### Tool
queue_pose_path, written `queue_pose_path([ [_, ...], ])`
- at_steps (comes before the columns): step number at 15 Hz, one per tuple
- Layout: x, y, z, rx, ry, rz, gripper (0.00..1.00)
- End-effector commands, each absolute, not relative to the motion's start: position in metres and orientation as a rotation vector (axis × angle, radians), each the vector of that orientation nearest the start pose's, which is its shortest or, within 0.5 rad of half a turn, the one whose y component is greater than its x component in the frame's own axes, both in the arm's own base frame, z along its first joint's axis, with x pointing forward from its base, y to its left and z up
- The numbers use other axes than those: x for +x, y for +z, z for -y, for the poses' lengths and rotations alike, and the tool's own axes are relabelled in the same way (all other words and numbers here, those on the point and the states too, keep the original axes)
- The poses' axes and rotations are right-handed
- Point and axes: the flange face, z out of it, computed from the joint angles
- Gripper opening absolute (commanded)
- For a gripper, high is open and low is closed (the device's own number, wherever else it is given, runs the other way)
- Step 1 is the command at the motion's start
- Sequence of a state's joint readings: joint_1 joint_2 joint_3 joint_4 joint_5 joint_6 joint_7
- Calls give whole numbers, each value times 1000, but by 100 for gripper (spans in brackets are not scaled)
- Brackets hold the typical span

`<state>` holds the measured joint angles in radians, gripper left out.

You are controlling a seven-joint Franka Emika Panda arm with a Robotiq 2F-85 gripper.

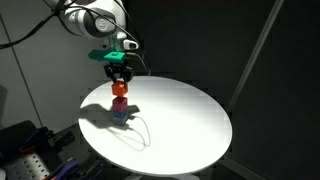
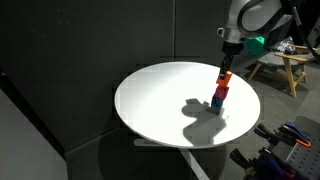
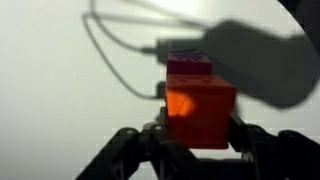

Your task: Stack the purple toy block on top of the other stacked toy blocks

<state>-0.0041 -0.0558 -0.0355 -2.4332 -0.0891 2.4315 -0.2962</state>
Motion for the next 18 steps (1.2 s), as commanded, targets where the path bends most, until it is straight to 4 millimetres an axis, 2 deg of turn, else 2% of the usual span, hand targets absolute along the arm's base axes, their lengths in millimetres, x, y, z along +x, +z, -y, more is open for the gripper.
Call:
queue_pose_path([
  [1,488,335,24,-3162,-46,507,30],
  [18,485,323,27,-3171,-2,494,30],
])
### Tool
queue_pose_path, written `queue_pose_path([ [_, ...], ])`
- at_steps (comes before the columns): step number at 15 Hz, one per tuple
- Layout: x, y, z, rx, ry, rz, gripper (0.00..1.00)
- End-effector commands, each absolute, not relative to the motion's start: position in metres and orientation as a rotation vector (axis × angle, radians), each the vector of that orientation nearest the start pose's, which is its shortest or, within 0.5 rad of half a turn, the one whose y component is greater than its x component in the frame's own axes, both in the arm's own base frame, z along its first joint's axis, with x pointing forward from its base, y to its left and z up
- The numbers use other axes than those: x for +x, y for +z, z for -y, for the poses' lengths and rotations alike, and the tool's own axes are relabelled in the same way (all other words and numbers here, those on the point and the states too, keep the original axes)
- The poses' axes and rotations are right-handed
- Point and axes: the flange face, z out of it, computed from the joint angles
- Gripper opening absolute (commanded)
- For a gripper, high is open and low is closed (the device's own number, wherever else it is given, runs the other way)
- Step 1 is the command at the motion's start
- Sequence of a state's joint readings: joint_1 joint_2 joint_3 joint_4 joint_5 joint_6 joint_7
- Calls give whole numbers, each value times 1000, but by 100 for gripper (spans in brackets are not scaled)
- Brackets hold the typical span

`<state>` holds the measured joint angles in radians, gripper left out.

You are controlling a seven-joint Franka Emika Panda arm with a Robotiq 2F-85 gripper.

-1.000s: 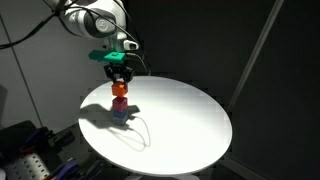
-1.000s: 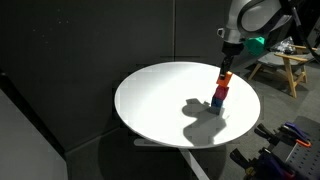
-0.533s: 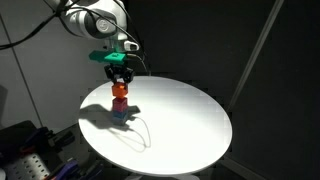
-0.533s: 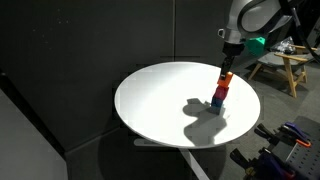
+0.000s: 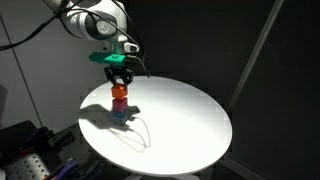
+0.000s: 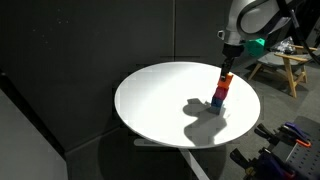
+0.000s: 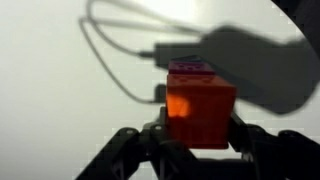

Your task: Stack the purple toy block on top of the other stacked toy blocks

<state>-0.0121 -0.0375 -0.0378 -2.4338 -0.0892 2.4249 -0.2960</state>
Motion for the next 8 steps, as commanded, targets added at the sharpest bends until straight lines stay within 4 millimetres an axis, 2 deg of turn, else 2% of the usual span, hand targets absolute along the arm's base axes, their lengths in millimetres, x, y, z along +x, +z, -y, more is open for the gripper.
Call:
queue_pose_path([
  [1,485,321,27,-3171,2,494,30],
  [7,485,319,28,-3168,11,497,31],
  [8,485,319,28,-3168,11,497,69],
])
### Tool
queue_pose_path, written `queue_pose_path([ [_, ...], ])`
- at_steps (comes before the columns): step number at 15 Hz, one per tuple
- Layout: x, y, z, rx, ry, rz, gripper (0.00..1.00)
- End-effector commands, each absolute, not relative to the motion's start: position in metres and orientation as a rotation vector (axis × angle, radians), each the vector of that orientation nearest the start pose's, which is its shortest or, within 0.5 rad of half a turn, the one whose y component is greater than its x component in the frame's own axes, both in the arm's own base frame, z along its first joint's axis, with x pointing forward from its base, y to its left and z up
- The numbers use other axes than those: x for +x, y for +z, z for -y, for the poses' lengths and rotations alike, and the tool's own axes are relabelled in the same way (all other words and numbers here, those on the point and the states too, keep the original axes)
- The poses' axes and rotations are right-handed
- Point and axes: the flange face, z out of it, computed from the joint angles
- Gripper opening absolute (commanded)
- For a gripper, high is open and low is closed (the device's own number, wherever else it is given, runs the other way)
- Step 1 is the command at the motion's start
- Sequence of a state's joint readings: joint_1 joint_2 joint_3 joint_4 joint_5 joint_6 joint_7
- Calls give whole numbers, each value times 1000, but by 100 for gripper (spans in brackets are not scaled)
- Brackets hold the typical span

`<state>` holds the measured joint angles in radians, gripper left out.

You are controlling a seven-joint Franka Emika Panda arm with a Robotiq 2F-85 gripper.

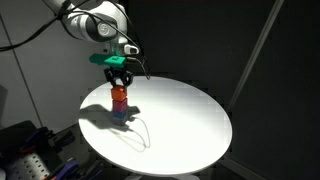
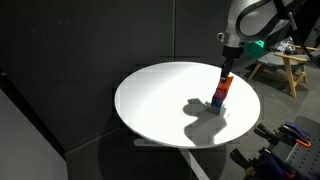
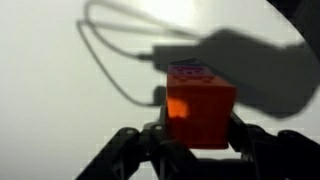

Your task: Stack the purple toy block on top of the other stacked toy blocks

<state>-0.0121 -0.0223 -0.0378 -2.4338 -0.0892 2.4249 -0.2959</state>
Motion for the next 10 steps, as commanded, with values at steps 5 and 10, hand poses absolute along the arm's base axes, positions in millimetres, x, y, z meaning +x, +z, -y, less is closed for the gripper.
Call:
queue_pose_path([
  [5,485,319,28,-3169,11,498,99],
  [10,483,324,27,-3164,9,497,100],
])
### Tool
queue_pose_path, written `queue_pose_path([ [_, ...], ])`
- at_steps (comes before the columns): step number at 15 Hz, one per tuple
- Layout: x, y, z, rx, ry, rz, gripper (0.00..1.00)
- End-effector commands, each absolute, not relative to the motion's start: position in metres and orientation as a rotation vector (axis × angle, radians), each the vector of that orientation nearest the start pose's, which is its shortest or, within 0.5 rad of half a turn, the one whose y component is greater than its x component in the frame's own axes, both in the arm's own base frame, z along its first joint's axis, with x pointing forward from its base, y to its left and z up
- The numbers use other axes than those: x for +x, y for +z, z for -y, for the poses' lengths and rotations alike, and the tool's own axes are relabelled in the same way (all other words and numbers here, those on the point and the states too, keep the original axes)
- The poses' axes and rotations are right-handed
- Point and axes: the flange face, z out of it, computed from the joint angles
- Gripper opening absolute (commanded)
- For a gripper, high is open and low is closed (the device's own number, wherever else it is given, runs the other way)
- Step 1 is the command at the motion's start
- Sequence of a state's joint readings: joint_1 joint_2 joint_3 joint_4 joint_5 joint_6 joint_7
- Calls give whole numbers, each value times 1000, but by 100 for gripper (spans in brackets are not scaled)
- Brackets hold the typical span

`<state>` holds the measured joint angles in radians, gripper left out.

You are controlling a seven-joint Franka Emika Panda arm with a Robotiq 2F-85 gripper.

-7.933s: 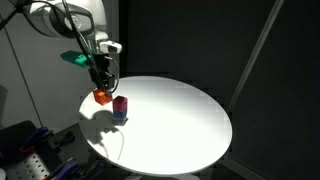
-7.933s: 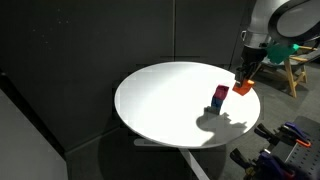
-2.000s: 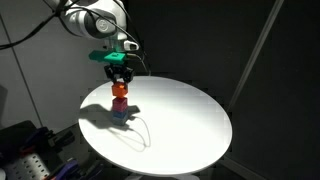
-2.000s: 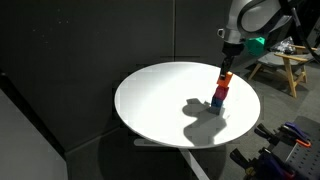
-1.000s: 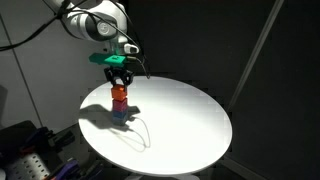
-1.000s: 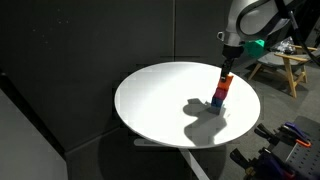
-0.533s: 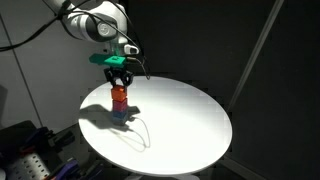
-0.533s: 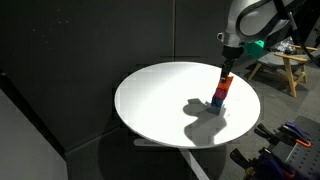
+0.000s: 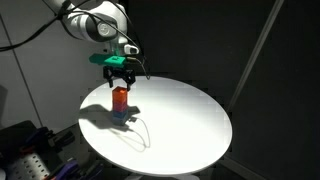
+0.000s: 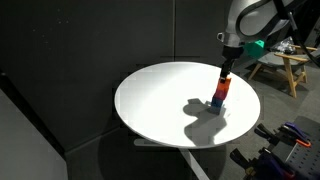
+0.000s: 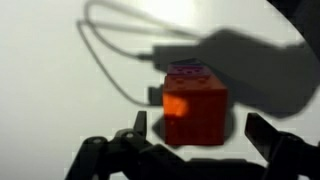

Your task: Stack the purple toy block on top of the other stacked toy blocks

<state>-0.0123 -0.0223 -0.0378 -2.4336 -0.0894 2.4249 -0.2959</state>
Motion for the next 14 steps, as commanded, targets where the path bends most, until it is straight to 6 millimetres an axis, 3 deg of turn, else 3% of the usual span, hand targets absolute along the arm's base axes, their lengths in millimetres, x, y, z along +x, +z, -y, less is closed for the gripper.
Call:
queue_pose_path([
  [1,482,326,27,-3164,9,486,100],
  [14,471,363,25,-3211,-18,271,100],
])
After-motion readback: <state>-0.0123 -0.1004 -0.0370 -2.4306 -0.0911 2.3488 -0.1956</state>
